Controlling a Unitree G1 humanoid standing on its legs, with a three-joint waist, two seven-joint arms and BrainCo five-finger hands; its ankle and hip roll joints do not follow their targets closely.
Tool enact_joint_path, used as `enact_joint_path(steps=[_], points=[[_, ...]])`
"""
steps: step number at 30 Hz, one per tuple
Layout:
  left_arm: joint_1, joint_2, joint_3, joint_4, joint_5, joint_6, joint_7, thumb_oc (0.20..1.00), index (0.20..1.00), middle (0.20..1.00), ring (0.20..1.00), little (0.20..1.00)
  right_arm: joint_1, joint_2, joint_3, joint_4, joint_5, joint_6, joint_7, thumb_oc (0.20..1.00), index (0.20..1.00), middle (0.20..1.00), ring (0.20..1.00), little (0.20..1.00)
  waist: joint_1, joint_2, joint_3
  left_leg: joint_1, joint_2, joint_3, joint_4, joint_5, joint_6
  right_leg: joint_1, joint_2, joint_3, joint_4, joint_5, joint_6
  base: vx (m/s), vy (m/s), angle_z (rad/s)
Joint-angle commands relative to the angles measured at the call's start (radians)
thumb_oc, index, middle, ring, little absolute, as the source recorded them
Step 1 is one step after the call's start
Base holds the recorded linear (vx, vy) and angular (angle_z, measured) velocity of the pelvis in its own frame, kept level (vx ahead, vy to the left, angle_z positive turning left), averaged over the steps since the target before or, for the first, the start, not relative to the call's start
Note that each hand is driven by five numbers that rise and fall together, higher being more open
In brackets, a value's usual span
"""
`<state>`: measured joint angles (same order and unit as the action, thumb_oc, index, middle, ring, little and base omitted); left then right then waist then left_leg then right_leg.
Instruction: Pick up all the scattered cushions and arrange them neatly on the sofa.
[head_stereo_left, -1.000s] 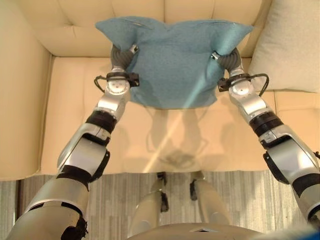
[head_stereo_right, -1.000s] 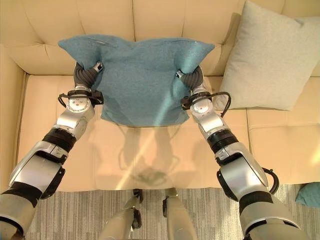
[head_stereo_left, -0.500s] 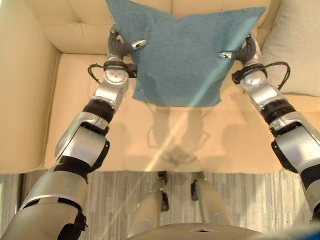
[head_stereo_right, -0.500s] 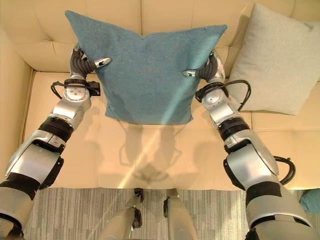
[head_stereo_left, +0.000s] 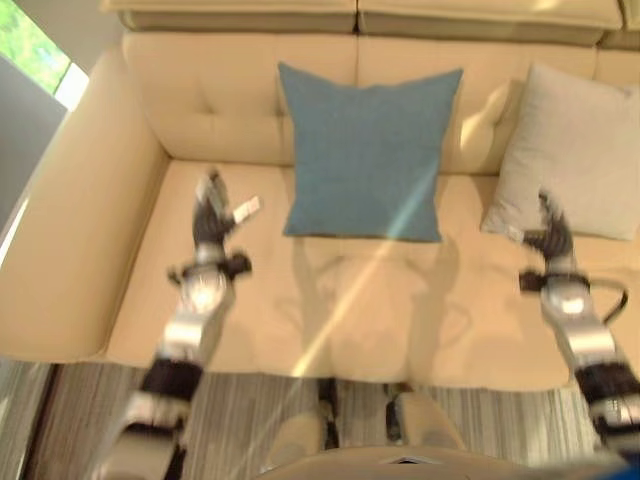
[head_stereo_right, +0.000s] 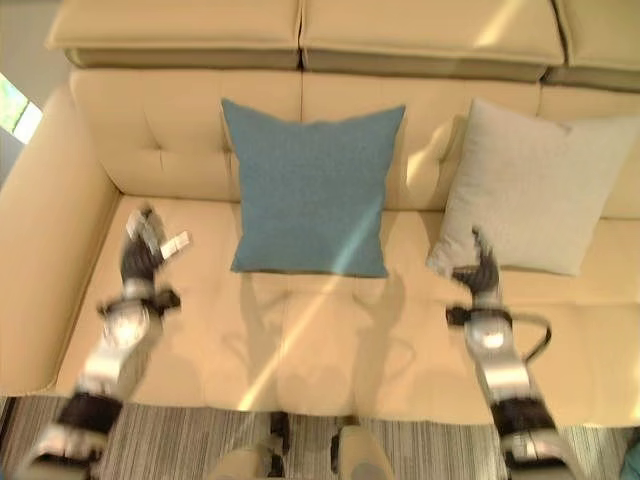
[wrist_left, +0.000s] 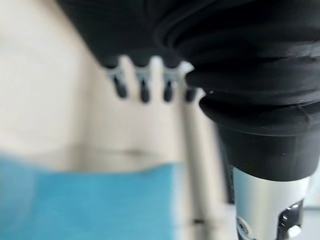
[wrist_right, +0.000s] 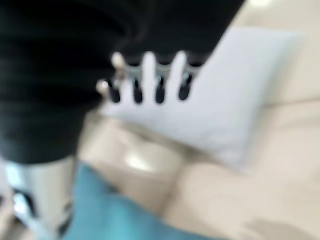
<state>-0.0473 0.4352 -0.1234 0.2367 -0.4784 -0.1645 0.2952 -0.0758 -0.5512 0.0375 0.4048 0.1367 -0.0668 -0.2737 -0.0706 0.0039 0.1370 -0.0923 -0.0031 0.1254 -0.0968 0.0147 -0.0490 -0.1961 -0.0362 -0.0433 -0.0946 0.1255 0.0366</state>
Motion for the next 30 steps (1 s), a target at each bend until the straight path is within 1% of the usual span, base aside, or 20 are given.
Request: enact_joint_path(steps=[1,5,8,9,10,12,13,14,15,16,17,19,22,23,25,26,27,28,29,30], points=[[-0.125,0.024,-0.025,0.207,0.085,0.001,-0.123,1.000,1.000,1.000,1.000,1.000,-0.072,-0.012,-0.032,0.142,0.029,-0.055,0.091,1.000,1.000,1.000,1.000,1.000,-0.025,0.005,-0.085,0.014,0.033,0.025,0.010,0.042,-0.067,0.055,-0.054,-0.004,0.007,-0.035,0.133,0.00,-0.070,0.00],[0.006,-0.028,-0.016,0.337,0.148,0.044,-0.178,1.000,1.000,1.000,1.000,1.000,0.036,0.023,-0.027,0.227,-0.015,-0.044,0.135,1.000,1.000,1.000,1.000,1.000,-0.027,0.003,-0.108,0.052,0.038,0.028,0.010,0.042,-0.068,0.097,-0.046,-0.007,0.007,-0.044,0.127,-0.01,-0.055,-0.02],[0.068,-0.073,-0.058,0.592,0.322,0.077,-0.201,1.000,1.000,1.000,1.000,1.000,0.112,0.073,0.042,0.437,-0.075,-0.031,0.167,1.000,1.000,1.000,1.000,1.000,-0.038,0.004,-0.124,0.100,0.054,0.038,0.010,0.044,-0.069,0.145,-0.031,0.000,0.014,-0.063,0.113,-0.08,-0.110,-0.01],[0.069,-0.090,-0.052,0.650,0.322,0.087,-0.212,1.000,1.000,1.000,1.000,1.000,0.119,0.086,0.050,0.480,-0.081,-0.029,0.173,1.000,1.000,1.000,1.000,1.000,-0.039,0.003,-0.124,0.107,0.058,0.036,0.010,0.046,-0.071,0.156,-0.028,-0.002,0.018,-0.071,0.108,-0.14,-0.192,-0.02],[0.067,-0.108,-0.046,0.767,0.338,0.095,-0.204,1.000,1.000,1.000,1.000,1.000,0.134,0.122,0.071,0.616,-0.066,-0.026,0.178,1.000,1.000,1.000,1.000,1.000,-0.043,-0.004,-0.108,0.118,0.080,0.029,0.033,0.062,-0.083,0.186,-0.005,-0.006,0.037,-0.099,0.084,-0.20,-0.207,0.01],[0.051,-0.104,-0.060,0.796,0.367,0.093,-0.197,1.000,1.000,1.000,1.000,1.000,0.122,0.135,0.079,0.680,-0.060,-0.022,0.176,1.000,1.000,1.000,1.000,1.000,-0.042,-0.012,-0.099,0.103,0.089,0.017,0.049,0.080,-0.092,0.193,0.003,-0.009,0.024,-0.096,0.079,-0.27,-0.132,0.41],[0.024,-0.119,-0.069,0.802,0.348,0.089,-0.185,1.000,1.000,1.000,1.000,1.000,0.088,0.140,0.104,0.712,-0.049,-0.015,0.171,1.000,1.000,1.000,1.000,1.000,-0.022,-0.042,-0.081,0.059,0.015,-0.148,0.181,-0.015,-0.060,0.146,-0.002,0.036,0.037,-0.069,0.079,-0.31,-0.020,0.46],[0.022,-0.124,-0.072,0.807,0.346,0.089,-0.186,1.000,1.000,1.000,1.000,1.000,0.085,0.141,0.101,0.715,-0.046,-0.015,0.170,1.000,1.000,1.000,1.000,1.000,-0.026,-0.044,-0.083,0.064,0.003,-0.165,0.199,-0.039,-0.053,0.126,-0.003,0.053,0.045,-0.058,0.079,-0.31,-0.020,-0.03],[0.022,-0.124,-0.072,0.808,0.346,0.089,-0.186,1.000,1.000,1.000,1.000,1.000,0.085,0.141,0.100,0.715,-0.046,-0.015,0.170,1.000,1.000,1.000,1.000,1.000,-0.025,-0.044,-0.083,0.063,0.004,-0.164,0.201,-0.041,-0.053,0.126,-0.002,0.053,0.045,-0.059,0.079,-0.17,0.096,-0.44],[0.014,-0.131,-0.081,0.796,0.337,0.092,-0.183,1.000,1.000,1.000,1.000,1.000,0.080,0.149,0.099,0.715,-0.041,-0.006,0.167,1.000,1.000,1.000,1.000,1.000,-0.025,-0.039,-0.079,0.082,-0.019,-0.218,0.219,-0.070,-0.036,0.074,0.000,0.080,0.089,-0.050,0.084,-0.15,0.133,-0.80],[0.011,-0.129,-0.085,0.789,0.339,0.093,-0.185,1.000,1.000,1.000,1.000,1.000,0.078,0.150,0.098,0.721,-0.035,-0.005,0.166,1.000,1.000,1.000,1.000,1.000,-0.029,-0.034,-0.076,0.086,-0.022,-0.234,0.197,-0.073,-0.029,0.062,0.004,0.096,0.096,-0.047,0.088,-0.15,0.132,-0.84],[0.009,-0.132,-0.094,0.799,0.342,0.092,-0.185,1.000,1.000,1.000,1.000,1.000,0.069,0.153,0.100,0.733,-0.035,-0.005,0.165,1.000,1.000,1.000,1.000,1.000,-0.036,-0.034,-0.071,0.092,-0.028,-0.228,0.178,-0.083,-0.023,0.055,-0.001,0.110,0.099,-0.040,0.095,-0.09,0.152,-0.64],[-0.009,-0.118,-0.108,0.814,0.381,0.088,-0.182,1.000,1.000,1.000,1.000,1.000,0.034,0.172,0.105,0.784,-0.044,0.005,0.161,1.000,1.000,1.000,1.000,1.000,-0.037,-0.048,-0.050,0.096,-0.068,-0.184,0.162,-0.107,0.007,0.003,-0.020,0.172,0.094,0.031,0.152,-0.15,0.241,-0.63],[-0.010,-0.118,-0.108,0.815,0.382,0.088,-0.182,1.000,1.000,1.000,1.000,1.000,0.033,0.172,0.105,0.785,-0.044,0.005,0.161,1.000,1.000,1.000,1.000,1.000,-0.034,-0.049,-0.049,0.097,-0.067,-0.181,0.162,-0.107,0.007,0.004,-0.019,0.175,0.094,0.031,0.152,-0.13,0.161,-1.77],[-0.011,-0.113,-0.092,0.834,0.388,0.090,-0.184,1.000,1.000,1.000,1.000,1.000,0.019,0.189,0.107,0.805,-0.059,0.008,0.161,1.000,1.000,1.000,1.000,1.000,-0.019,-0.052,-0.035,0.099,-0.073,-0.128,0.140,-0.105,0.023,-0.032,-0.026,0.186,0.057,0.072,0.188,-0.22,0.214,-1.32],[-0.011,-0.113,-0.092,0.834,0.388,0.090,-0.184,1.000,1.000,1.000,1.000,1.000,0.019,0.189,0.107,0.805,-0.059,0.008,0.161,1.000,1.000,1.000,1.000,1.000,-0.019,-0.054,-0.037,0.096,-0.075,-0.127,0.139,-0.102,0.023,-0.036,-0.027,0.187,0.057,0.073,0.189,-0.24,0.184,-0.76],[-0.012,-0.109,-0.085,0.842,0.388,0.094,-0.183,1.000,1.000,1.000,1.000,1.000,0.015,0.194,0.103,0.803,-0.057,0.013,0.160,1.000,1.000,1.000,1.000,1.000,-0.013,-0.053,-0.023,0.092,-0.070,-0.104,0.142,-0.100,0.026,-0.056,-0.028,0.158,0.066,0.077,0.189,-0.26,0.123,-0.92],[-0.014,-0.103,-0.081,0.847,0.391,0.093,-0.181,1.000,1.000,1.000,1.000,1.000,0.013,0.197,0.106,0.813,-0.060,0.013,0.160,1.000,1.000,1.000,1.000,1.000,0.006,-0.042,-0.006,0.077,-0.060,-0.077,0.146,-0.081,0.034,-0.054,-0.032,0.066,0.155,0.021,0.164,-0.35,0.169,-0.93],[-0.013,-0.102,-0.079,0.847,0.391,0.097,-0.187,1.000,1.000,1.000,1.000,1.000,0.015,0.197,0.106,0.818,-0.060,0.011,0.159,1.000,1.000,1.000,1.000,1.000,0.015,-0.030,-0.001,0.070,-0.051,-0.070,0.138,-0.064,0.039,-0.039,-0.031,0.027,0.224,-0.022,0.144,-0.30,0.136,-0.91],[-0.011,-0.101,-0.079,0.852,0.397,0.099,-0.186,1.000,1.000,1.000,1.000,1.000,0.020,0.197,0.104,0.821,-0.058,0.012,0.161,1.000,1.000,1.000,1.000,1.000,0.013,-0.026,-0.006,0.071,-0.047,-0.068,0.126,-0.057,0.039,-0.032,-0.029,0.018,0.238,-0.041,0.132,-0.21,0.090,-1.16]])
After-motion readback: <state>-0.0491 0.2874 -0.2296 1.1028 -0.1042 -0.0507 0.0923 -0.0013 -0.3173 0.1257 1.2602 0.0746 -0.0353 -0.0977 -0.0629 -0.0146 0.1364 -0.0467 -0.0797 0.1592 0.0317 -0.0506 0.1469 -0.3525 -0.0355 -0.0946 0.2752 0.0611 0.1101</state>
